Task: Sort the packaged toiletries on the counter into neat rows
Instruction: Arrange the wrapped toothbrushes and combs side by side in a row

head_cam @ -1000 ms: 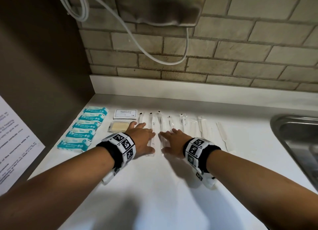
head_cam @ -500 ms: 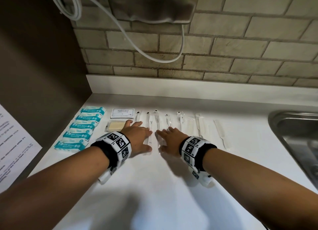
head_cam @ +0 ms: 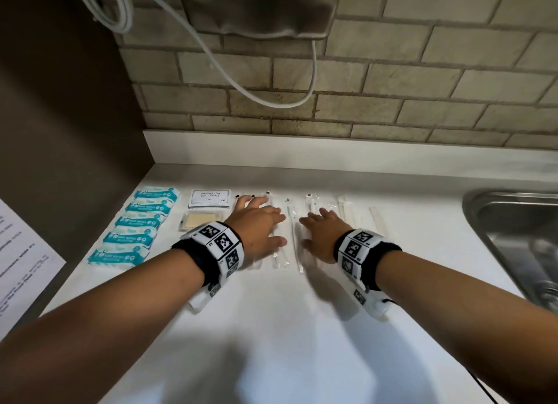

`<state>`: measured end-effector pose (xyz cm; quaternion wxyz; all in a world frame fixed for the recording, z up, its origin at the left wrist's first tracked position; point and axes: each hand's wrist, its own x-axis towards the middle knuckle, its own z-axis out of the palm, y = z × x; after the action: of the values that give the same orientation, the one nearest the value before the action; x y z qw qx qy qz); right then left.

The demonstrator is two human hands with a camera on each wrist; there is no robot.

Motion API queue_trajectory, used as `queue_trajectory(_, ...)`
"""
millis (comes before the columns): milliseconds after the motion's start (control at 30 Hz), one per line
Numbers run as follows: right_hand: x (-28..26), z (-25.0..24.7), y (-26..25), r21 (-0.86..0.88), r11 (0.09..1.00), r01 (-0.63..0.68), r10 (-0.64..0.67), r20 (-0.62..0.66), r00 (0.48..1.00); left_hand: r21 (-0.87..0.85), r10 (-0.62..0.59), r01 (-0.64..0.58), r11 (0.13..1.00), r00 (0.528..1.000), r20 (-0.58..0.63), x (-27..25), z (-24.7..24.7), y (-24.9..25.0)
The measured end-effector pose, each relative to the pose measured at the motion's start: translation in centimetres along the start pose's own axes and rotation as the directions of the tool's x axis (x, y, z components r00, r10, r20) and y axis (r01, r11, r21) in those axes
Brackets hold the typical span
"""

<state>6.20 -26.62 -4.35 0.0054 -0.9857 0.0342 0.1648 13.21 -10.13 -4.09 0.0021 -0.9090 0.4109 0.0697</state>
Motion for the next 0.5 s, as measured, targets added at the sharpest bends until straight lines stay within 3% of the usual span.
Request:
queue_trajectory(233, -0.5, 2.0, 2.3, -0.047, 0.998, 0.043, -0.039, 0.078, 0.996, 0.123, 0.018, -0.036, 0.992, 0.989, 0.148, 1.8, 1.2, 4.0)
queue_trajectory(500, -0.8, 2.6, 2.5, -0.047, 0.995, 0.092, -0.090, 0.036, 0.995, 0.176, -0.020, -0.013, 0.984, 0.982, 0.186, 2.2, 1.4, 4.1)
